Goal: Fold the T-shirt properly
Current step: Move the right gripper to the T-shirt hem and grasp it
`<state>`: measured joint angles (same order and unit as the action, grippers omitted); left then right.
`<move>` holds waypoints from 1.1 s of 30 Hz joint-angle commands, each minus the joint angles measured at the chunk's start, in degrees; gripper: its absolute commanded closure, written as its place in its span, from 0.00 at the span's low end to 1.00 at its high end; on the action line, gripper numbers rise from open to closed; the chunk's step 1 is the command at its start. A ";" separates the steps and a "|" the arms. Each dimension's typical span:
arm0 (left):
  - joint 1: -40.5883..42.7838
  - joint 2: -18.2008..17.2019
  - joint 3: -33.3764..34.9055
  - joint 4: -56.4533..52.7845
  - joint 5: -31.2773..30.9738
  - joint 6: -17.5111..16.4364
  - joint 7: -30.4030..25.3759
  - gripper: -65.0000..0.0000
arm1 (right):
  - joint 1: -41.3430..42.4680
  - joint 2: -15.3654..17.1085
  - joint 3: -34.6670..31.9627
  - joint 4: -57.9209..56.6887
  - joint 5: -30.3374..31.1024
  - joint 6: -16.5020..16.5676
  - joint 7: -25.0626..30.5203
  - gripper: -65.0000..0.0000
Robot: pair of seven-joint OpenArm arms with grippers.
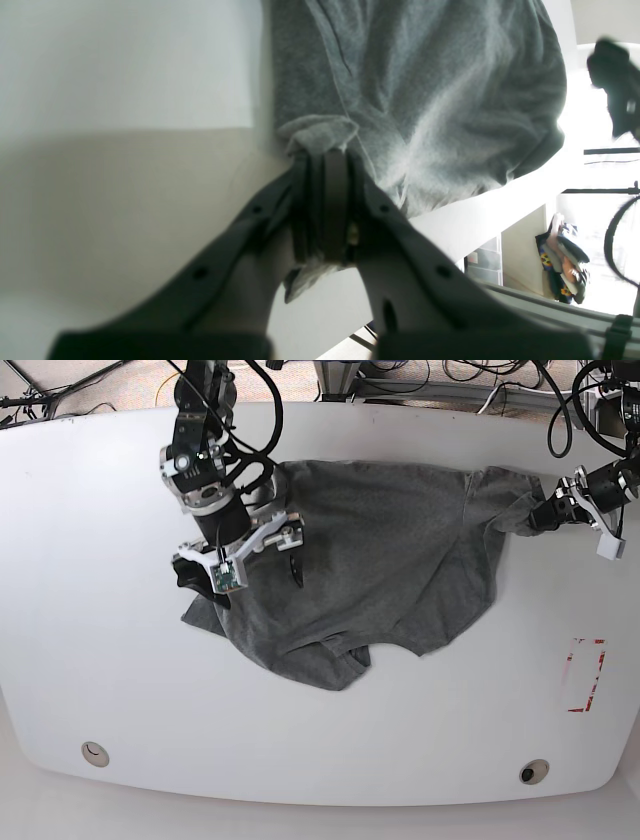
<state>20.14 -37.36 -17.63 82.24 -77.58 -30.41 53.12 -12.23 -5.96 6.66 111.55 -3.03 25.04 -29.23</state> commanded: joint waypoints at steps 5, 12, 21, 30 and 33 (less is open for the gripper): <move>-0.40 -1.45 -0.70 0.62 -1.06 -0.14 -0.95 1.00 | 13.59 2.57 -0.46 -7.59 0.87 0.33 -1.93 0.00; -0.40 -1.27 -0.61 0.62 -1.06 -0.14 -0.95 1.00 | 26.78 3.63 -0.46 -23.50 0.52 0.41 -1.93 0.00; -0.49 -1.01 -0.61 0.62 -1.06 -0.14 -0.95 1.00 | 40.23 5.12 -0.46 -46.18 0.52 2.17 2.29 0.00; -0.49 -0.92 -0.61 0.71 -1.06 -0.14 -0.95 1.00 | 48.23 6.09 -0.46 -66.76 0.43 5.78 10.64 0.00; -0.49 -0.92 -0.61 0.71 -1.06 -0.14 -0.95 1.00 | 49.37 6.09 -0.46 -71.33 0.43 6.04 13.01 0.00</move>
<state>19.99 -36.97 -17.63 82.19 -77.43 -30.06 53.12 34.39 -0.45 6.00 41.82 -3.20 31.07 -18.55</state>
